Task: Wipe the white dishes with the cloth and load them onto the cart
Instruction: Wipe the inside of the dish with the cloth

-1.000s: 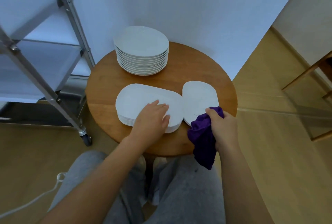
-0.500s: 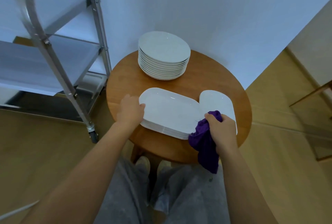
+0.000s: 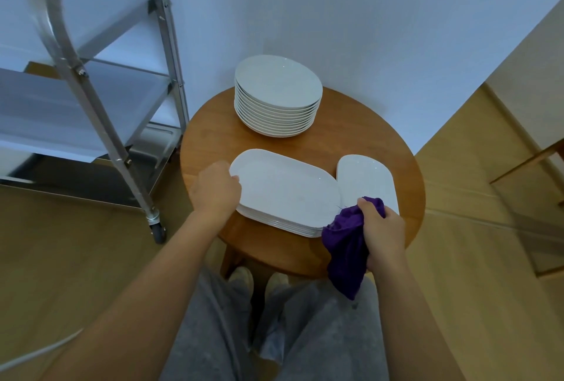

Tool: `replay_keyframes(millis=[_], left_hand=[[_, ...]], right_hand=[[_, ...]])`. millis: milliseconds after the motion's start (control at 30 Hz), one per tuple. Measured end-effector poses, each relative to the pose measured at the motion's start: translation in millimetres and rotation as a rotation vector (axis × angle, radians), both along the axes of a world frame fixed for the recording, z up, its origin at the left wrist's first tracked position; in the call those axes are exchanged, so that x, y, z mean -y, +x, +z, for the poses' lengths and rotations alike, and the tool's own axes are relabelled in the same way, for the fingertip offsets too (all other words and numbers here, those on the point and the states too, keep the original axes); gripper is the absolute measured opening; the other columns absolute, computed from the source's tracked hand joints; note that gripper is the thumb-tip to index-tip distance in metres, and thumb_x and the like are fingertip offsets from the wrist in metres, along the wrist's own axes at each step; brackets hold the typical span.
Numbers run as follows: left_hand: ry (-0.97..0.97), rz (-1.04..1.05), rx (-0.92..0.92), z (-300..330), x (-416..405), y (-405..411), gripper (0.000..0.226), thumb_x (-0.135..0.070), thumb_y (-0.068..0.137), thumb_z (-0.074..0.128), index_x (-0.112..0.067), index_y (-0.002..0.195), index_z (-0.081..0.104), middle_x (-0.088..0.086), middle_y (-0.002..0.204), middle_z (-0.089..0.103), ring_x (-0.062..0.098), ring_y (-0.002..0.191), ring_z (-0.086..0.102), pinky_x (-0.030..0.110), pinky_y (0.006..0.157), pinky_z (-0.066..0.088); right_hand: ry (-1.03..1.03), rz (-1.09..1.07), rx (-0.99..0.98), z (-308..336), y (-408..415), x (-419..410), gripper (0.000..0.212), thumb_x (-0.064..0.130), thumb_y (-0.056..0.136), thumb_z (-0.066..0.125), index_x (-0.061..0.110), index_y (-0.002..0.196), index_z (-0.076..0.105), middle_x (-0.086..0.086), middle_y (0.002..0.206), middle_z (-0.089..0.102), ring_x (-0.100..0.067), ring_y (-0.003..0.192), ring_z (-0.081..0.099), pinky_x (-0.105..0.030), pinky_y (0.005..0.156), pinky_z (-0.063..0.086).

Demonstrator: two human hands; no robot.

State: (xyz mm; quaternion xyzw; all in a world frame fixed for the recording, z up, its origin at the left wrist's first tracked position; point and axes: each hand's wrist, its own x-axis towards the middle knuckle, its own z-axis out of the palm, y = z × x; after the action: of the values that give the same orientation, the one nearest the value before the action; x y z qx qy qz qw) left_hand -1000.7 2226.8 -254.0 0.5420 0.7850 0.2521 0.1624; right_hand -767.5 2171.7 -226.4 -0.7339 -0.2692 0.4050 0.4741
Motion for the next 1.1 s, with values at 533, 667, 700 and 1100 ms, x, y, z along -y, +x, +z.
replay_keyframes(millis=[533, 667, 700, 1100], left_hand=[[-0.203, 0.258, 1.165, 29.0, 12.0, 18.3, 0.027, -0.038, 0.097, 0.044, -0.019, 0.116, 0.048, 0.000, 0.095, 0.058, 0.023, 0.096, 0.059, 0.037, 0.079, 0.055], [-0.189, 0.203, 1.209, 30.3, 19.3, 23.7, 0.040, -0.047, 0.096, 0.040, -0.020, 0.124, 0.051, 0.001, 0.109, 0.063, 0.023, 0.098, 0.062, 0.041, 0.082, 0.056], [-0.186, 0.193, 1.207, 29.6, 21.9, 25.3, 0.041, -0.049, 0.096, 0.040, -0.022, 0.126, 0.050, 0.002, 0.113, 0.063, 0.024, 0.100, 0.062, 0.043, 0.084, 0.055], [-0.116, 0.021, 1.160, 34.1, 56.2, 58.9, 0.021, -0.058, 0.092, 0.035, -0.042, 0.093, 0.049, -0.006, 0.114, 0.060, 0.019, 0.103, 0.059, 0.044, 0.090, 0.052]], right_hand=[[0.173, 0.042, -0.496, 15.2, -3.7, -5.6, 0.072, 0.007, 0.076, 0.070, 0.019, 0.138, 0.034, -0.002, 0.113, 0.057, -0.019, 0.100, 0.058, -0.026, 0.063, 0.055], [0.149, 0.266, -0.205, 7.1, -11.7, -8.5, 0.101, 0.001, 0.081, 0.067, 0.035, 0.148, -0.001, 0.008, 0.134, 0.037, -0.014, 0.110, 0.049, -0.025, 0.074, 0.052], [0.086, 0.324, -0.032, 5.3, -14.6, -9.3, 0.099, 0.004, 0.084, 0.065, 0.034, 0.148, -0.005, 0.009, 0.135, 0.034, -0.013, 0.110, 0.047, -0.024, 0.077, 0.050], [0.170, 0.368, 0.920, 14.2, -53.4, -30.3, 0.064, 0.017, 0.091, 0.055, 0.020, 0.147, 0.023, -0.004, 0.151, 0.030, -0.026, 0.139, 0.027, -0.047, 0.112, 0.029]])
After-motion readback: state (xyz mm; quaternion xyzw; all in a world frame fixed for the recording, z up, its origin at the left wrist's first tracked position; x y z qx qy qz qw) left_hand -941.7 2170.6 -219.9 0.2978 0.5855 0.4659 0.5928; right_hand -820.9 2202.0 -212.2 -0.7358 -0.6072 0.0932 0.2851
